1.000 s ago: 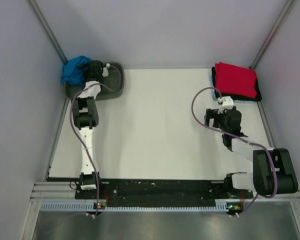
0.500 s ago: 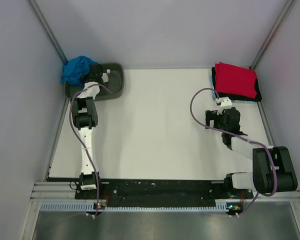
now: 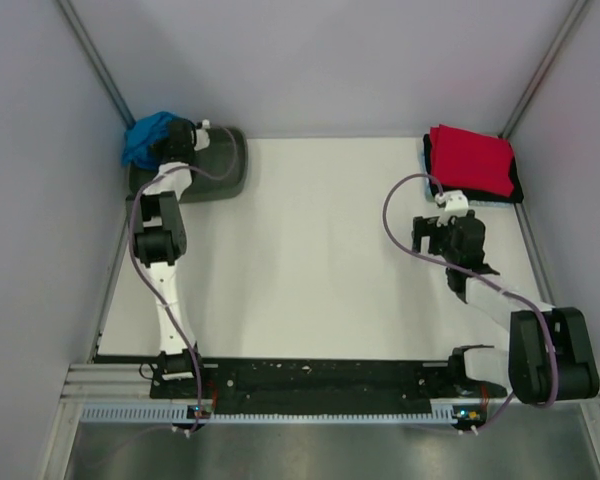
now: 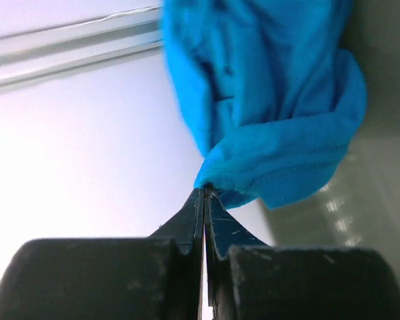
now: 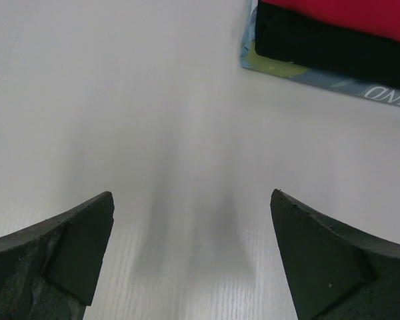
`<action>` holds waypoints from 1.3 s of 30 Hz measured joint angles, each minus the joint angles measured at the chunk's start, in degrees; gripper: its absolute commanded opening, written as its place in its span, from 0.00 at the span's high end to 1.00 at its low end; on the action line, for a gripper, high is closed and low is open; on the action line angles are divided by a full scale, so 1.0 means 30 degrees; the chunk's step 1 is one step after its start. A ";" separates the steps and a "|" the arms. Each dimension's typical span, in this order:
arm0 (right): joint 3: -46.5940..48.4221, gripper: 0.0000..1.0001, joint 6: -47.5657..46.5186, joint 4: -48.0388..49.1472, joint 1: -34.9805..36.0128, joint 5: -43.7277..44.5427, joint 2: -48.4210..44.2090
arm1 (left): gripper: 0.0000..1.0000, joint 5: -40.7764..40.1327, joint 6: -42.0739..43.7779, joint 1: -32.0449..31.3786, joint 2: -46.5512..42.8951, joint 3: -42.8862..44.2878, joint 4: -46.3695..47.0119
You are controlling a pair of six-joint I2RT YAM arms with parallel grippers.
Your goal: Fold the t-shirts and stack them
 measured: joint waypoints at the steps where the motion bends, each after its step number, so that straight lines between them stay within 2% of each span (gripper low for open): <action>1: 0.0000 0.01 0.0029 -0.0007 0.0000 -0.0044 -0.0080 | 1.00 0.0109 -0.0437 -0.0015 -0.0816 -0.0539 0.0211; 10: 0.0044 0.01 0.0423 -0.0073 0.0299 -0.0306 -0.1545 | 1.00 0.1523 -0.4940 -0.0918 -0.7919 -0.4007 0.0226; 19: 0.1362 0.01 0.0474 -0.0918 0.1938 -0.0707 -0.2535 | 1.00 0.3708 -0.9318 -0.3133 -1.3304 -0.3767 -0.4554; 22: 0.1887 0.01 0.0474 -0.1151 0.2565 -0.0911 -0.2805 | 1.00 0.3832 -0.9566 -0.3803 -1.4382 -0.2521 -0.5574; 28: 0.3177 0.01 0.0146 -0.2062 0.4313 -0.1807 -0.2900 | 1.00 0.3898 -1.0076 -0.4634 -1.5293 0.1821 -0.7191; 31: 0.3927 0.01 0.0219 -0.2550 0.4765 -0.2965 -0.2929 | 1.00 0.4080 -1.0491 -0.5982 -1.5948 0.3592 -0.9085; 39: 0.6076 0.01 0.0729 -0.3147 0.6178 -0.5202 -0.3381 | 1.00 0.6142 -1.1919 -1.3500 -1.6334 0.9020 -1.5693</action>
